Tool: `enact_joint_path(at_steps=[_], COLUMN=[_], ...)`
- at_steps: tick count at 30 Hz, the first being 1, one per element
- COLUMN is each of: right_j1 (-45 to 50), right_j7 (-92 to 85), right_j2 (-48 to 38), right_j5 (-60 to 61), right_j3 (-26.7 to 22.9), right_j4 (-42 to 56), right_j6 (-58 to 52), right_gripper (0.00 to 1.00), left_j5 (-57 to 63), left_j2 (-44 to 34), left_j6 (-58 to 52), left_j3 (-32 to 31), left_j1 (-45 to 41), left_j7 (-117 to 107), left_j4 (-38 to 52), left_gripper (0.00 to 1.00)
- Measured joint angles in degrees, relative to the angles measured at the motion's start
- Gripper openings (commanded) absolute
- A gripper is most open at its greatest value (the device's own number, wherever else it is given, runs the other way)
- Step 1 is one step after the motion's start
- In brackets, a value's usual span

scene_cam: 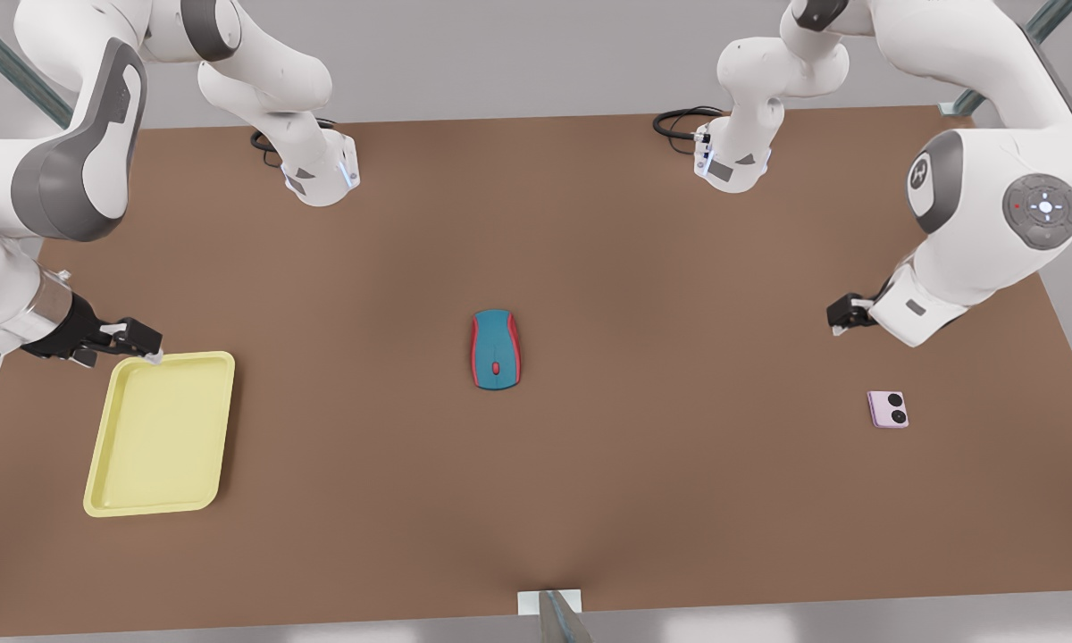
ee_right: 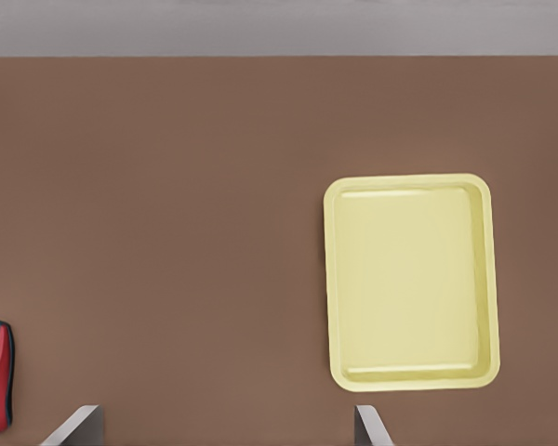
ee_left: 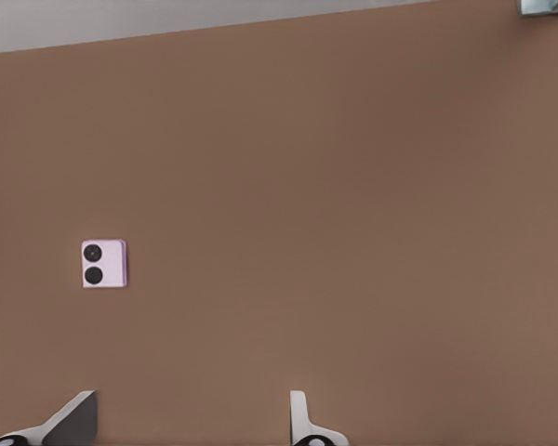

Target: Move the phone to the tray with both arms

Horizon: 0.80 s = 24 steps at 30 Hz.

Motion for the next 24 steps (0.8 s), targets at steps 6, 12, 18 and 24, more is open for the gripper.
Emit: enact_joint_path(at_steps=[6,12,18,24], right_j1=[-0.05,-0.09,-0.09,-0.09], right_j7=[-0.39,-0.66,-0.86,-1.00], right_j2=[0.00,0.05,0.09,0.08], right_j5=[0.23,0.32,0.40,0.41], right_j3=[0.00,0.00,0.00,0.00], right_j4=[-0.08,-0.09,-0.09,-0.09], right_j6=[0.20,0.23,0.30,0.34], right_gripper=[1.00,1.00,1.00,1.00], left_j5=[-1.86,-4.07,-4.88,-5.06], left_j2=[6.20,11.74,14.91,19.36], left_j6=[4.21,19.03,38.33,47.98], left_j3=[4.38,6.55,6.95,6.84], left_j1=[3.32,7.49,12.14,15.76], left_j7=[2.72,10.61,19.24,27.42], left_j4=[-1.36,-13.88,-22.99,-23.15], left_gripper=[1.00,1.00,1.00,1.00])
